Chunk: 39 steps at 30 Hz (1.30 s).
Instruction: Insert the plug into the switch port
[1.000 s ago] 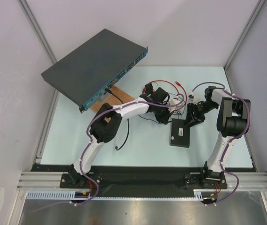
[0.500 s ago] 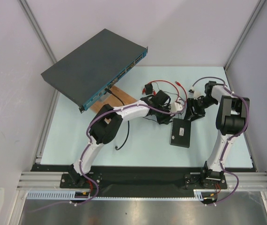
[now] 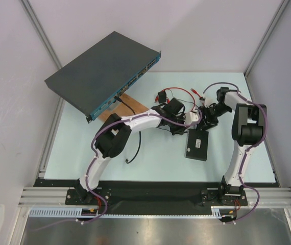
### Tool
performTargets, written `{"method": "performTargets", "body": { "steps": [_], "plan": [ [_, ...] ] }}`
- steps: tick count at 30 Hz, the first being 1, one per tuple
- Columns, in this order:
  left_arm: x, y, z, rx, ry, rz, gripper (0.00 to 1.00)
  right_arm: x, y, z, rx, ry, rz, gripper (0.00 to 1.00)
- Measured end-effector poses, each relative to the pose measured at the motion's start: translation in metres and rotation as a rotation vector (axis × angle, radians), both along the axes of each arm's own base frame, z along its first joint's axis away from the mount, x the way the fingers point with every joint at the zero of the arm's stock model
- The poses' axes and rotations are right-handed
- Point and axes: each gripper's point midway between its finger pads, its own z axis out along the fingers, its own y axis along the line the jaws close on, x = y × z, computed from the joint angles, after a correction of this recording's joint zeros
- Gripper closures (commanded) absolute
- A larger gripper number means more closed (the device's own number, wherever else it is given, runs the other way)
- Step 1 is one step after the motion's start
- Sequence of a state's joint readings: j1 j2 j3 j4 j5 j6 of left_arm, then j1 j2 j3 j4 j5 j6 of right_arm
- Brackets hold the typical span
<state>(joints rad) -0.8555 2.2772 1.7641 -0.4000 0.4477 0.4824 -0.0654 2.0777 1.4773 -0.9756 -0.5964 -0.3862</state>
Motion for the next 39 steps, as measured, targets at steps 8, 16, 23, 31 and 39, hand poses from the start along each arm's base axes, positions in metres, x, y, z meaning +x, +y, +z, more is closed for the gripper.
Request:
{"method": "performTargets", "body": {
  "steps": [8, 16, 23, 31, 39],
  "plan": [
    [-0.005, 0.007, 0.001, -0.001, -0.019, -0.019, 0.91, 0.004, 0.017, 0.004, 0.027, -0.017, 0.036, 0.49],
    [-0.009, 0.011, -0.004, 0.009, -0.020, -0.032, 0.91, 0.004, 0.030, 0.011, 0.068, -0.021, 0.062, 0.48],
    [-0.020, 0.010, -0.003, -0.015, 0.002, -0.086, 0.91, 0.001, 0.021, 0.026, 0.095, 0.012, 0.008, 0.37],
    [-0.052, -0.001, -0.003, -0.007, 0.016, -0.199, 0.91, 0.000, -0.042, 0.069, 0.063, -0.047, -0.188, 0.39],
    [-0.071, -0.021, 0.008, -0.032, 0.007, -0.249, 0.92, -0.048, -0.044, 0.033, 0.054, 0.153, -0.211, 0.40]
  ]
}}
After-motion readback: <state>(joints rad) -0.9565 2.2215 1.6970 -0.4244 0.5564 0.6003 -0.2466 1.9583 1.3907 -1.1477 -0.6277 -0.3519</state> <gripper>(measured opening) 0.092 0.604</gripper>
